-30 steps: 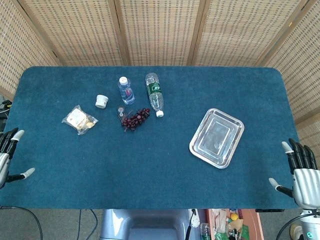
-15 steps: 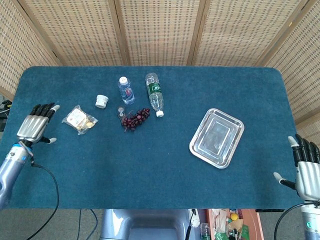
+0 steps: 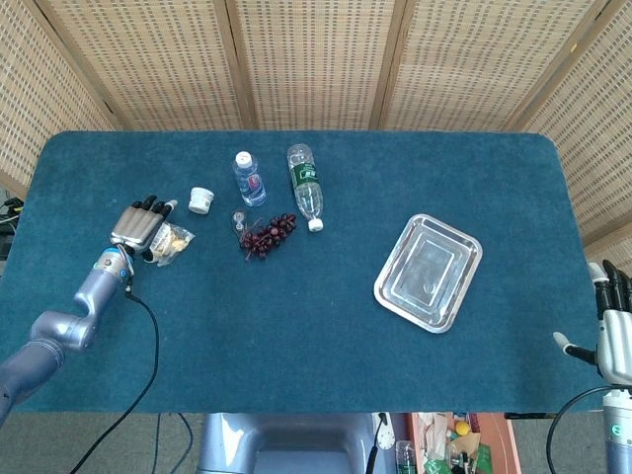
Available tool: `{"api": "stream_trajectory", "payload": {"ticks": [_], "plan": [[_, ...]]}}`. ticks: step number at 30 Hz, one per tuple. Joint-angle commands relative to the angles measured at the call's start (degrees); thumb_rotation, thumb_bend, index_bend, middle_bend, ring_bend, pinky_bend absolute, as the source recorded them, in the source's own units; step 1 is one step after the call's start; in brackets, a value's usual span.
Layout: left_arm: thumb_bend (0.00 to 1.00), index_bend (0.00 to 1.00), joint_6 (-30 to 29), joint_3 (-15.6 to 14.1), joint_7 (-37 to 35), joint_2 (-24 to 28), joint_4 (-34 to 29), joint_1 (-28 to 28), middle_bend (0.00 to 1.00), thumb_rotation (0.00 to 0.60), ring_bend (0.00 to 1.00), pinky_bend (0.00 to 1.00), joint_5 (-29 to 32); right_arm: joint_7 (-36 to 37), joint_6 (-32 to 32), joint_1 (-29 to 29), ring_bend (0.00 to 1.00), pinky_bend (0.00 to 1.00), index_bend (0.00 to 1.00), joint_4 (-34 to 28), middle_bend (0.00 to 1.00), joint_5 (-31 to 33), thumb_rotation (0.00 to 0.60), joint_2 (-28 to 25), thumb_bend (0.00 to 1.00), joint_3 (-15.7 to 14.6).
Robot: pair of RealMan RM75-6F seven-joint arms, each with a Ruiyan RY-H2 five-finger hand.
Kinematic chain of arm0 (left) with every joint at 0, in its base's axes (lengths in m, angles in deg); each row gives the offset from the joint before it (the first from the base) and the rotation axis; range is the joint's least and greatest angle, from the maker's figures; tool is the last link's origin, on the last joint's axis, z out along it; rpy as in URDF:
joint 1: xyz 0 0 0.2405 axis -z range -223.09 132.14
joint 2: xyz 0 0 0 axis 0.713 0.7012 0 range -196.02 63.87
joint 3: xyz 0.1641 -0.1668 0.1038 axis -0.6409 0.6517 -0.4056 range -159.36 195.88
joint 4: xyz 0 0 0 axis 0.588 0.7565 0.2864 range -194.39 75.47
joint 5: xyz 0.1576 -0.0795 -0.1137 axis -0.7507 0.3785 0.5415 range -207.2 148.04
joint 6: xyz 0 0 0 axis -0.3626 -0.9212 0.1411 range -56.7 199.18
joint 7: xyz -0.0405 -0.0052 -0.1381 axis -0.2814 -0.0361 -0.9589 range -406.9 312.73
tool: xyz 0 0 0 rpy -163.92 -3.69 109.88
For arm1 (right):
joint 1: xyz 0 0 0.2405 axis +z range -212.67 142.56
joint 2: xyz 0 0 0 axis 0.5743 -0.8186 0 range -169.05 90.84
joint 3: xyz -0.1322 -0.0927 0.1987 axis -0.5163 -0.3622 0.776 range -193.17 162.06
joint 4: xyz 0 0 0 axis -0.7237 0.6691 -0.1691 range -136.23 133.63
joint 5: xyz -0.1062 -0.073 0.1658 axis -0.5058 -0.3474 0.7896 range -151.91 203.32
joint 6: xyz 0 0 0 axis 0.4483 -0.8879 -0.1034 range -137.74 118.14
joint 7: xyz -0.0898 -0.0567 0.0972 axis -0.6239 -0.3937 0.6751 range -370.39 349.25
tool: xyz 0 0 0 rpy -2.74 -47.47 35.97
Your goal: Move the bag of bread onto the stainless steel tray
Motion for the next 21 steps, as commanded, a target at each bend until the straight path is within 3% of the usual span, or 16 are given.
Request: {"api": "stream_trajectory", "payload": {"ticks": [1, 5, 10, 14, 17, 21], "plan": [[0.00, 0.39, -1.24, 0.08, 1.00, -0.28, 0.02, 0.13, 0.44, 0.600, 0.23, 0.31, 0.33, 0.26, 0.10, 0.05, 0.00, 0.00, 0.00, 0.20, 0.00, 0.17, 0.600, -0.01, 0.00, 0.09], [0.00, 0.46, -5.54, 0.84, 0.13, 2.87, -4.85, -0.84, 0.51, 0.600, 0.29, 0.35, 0.25, 0.97, -0.09, -0.03, 0.00, 0.00, 0.00, 0.03, 0.00, -0.24, 0.600, -0.28, 0.00, 0.00], [0.00, 0.46, -15.16, -0.58, -0.43, 13.37, -22.69, -3.14, 0.51, 0.600, 0.29, 0.35, -5.55, 1.88, -0.36, -0.29, 0.00, 0.00, 0.00, -0.34, 0.00, -0.59, 0.600, -0.81, 0.00, -0.16], [0.00, 0.46, -20.22, -2.22, 0.23, 18.50, -33.68, -3.74, 0.51, 0.600, 0.29, 0.36, -10.91, 2.12, -0.51, -0.40, 0.00, 0.00, 0.00, -0.49, 0.00, -0.64, 0.600, -1.03, 0.00, -0.18], [0.00, 0.46, -22.10, -4.10, 2.98, 18.98, -41.35, -1.95, 0.51, 0.600, 0.29, 0.40, -17.23, 2.14, -0.66, -0.52, 0.00, 0.00, 0.00, -0.63, 0.00, -0.71, 0.600, -1.17, 0.00, -0.27], [0.00, 0.46, -20.93, -3.05, 7.93, 14.13, -43.58, 2.19, 0.51, 0.600, 0.30, 0.41, -20.16, 2.24, -0.98, -0.70, 0.00, 0.00, 0.00, -0.81, 0.00, -0.74, 0.600, -1.34, 0.00, -0.29]]}}
